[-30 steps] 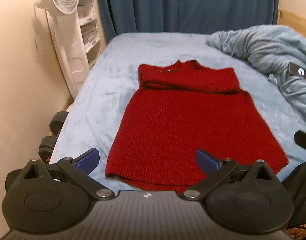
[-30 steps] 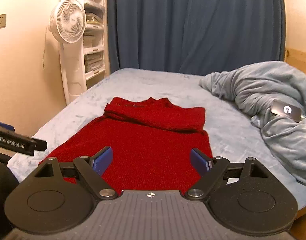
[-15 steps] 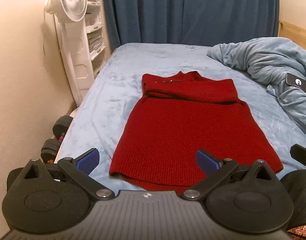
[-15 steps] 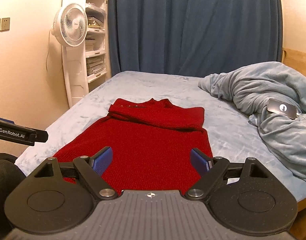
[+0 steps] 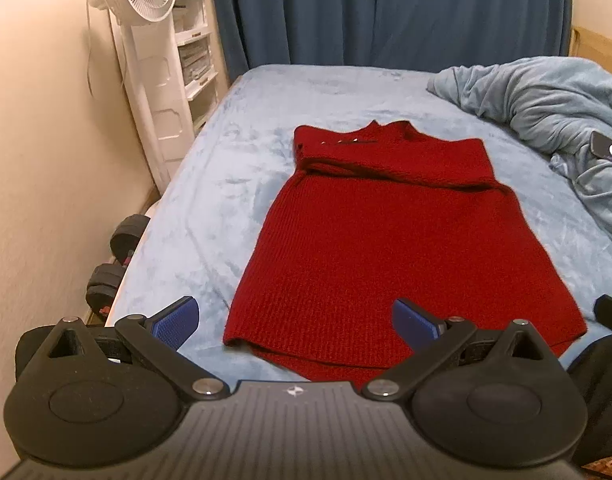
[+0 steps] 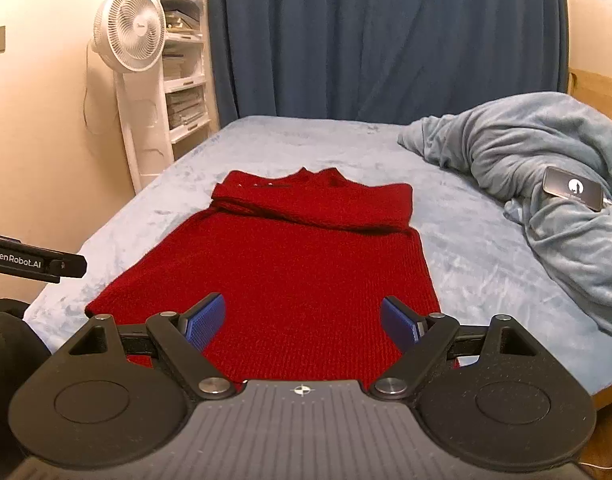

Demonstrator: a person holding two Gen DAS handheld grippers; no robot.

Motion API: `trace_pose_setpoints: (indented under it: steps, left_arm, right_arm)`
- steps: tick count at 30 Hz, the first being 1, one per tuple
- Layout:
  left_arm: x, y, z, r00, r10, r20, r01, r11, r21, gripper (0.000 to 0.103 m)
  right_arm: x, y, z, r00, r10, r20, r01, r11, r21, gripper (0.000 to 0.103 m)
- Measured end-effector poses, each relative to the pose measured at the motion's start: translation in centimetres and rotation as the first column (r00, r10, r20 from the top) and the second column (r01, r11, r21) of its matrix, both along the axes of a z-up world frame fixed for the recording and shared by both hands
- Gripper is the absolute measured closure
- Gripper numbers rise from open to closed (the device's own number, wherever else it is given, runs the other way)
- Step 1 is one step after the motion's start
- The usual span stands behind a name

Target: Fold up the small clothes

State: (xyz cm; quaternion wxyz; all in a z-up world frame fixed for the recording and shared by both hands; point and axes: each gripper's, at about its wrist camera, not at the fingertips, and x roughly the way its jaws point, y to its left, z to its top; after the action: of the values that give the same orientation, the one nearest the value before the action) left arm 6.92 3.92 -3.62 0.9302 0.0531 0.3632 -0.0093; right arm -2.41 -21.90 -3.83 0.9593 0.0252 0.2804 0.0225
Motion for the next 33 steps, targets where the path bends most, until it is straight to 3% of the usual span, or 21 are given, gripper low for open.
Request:
trace_pose_setpoints:
  steps: [6, 9, 12, 16, 19, 24, 27, 29, 33]
  left_arm:
    - [4.3, 1.3, -2.5, 0.999, -0.006, -0.053, 0.008, 1.0, 0.028, 0.0]
    - [7.2, 2.6, -4.1, 0.998, -0.006, -0.066, 0.007, 1.0, 0.017, 0.0]
    - [11.1, 3.8, -6.3, 0.991, -0.034, -0.128, 0.033, 0.999, -0.013, 0.0]
    - [17.0, 5.2, -9.6, 0.975, -0.042, -0.22, 0.038, 0.999, -0.023, 0.0]
    - [20.3, 6.1, -11.6, 0.953, -0.073, -0.294, 0.054, 0.996, -0.072, 0.0]
    - [21.6, 5.4, -14.5, 0.943, -0.084, -0.322, 0.109, 0.992, 0.06, 0.0]
    - [20.9, 5.7, -15.5, 0.935, -0.1, -0.341, 0.098, 0.995, -0.023, 0.0]
    - [20.5, 6.2, -16.0, 0.919, -0.134, -0.371, 0.101, 0.989, -0.107, 0.0]
    - [19.0, 6.8, -15.7, 0.888, -0.26, -0.378, 0.192, 0.959, -0.208, 0.0]
  right_arm:
    - [2.6, -2.0, -1.5, 0.998, -0.057, 0.023, 0.058, 0.996, -0.065, 0.009]
    - [5.5, -4.3, -3.3, 0.995, -0.103, -0.018, 0.101, 0.99, -0.094, 0.009]
    - [8.9, -7.7, -5.6, 0.981, -0.172, -0.095, 0.167, 0.984, -0.059, 0.009]
    - [14.7, -12.7, -9.5, 0.941, -0.219, -0.258, 0.237, 0.971, 0.039, 0.009]
    - [18.6, -16.0, -12.1, 0.909, -0.217, -0.357, 0.263, 0.961, 0.086, 0.009]
    - [22.0, -18.5, -16.3, 0.838, -0.262, -0.479, 0.342, 0.936, 0.086, 0.009]
    - [21.5, -18.6, -18.8, 0.811, -0.238, -0.535, 0.359, 0.924, 0.134, 0.005]
    - [20.1, -17.5, -19.0, 0.845, -0.198, -0.497, 0.304, 0.942, 0.141, 0.005]
    - [18.0, -15.6, -18.6, 0.85, -0.066, -0.523, 0.205, 0.955, 0.213, 0.005]
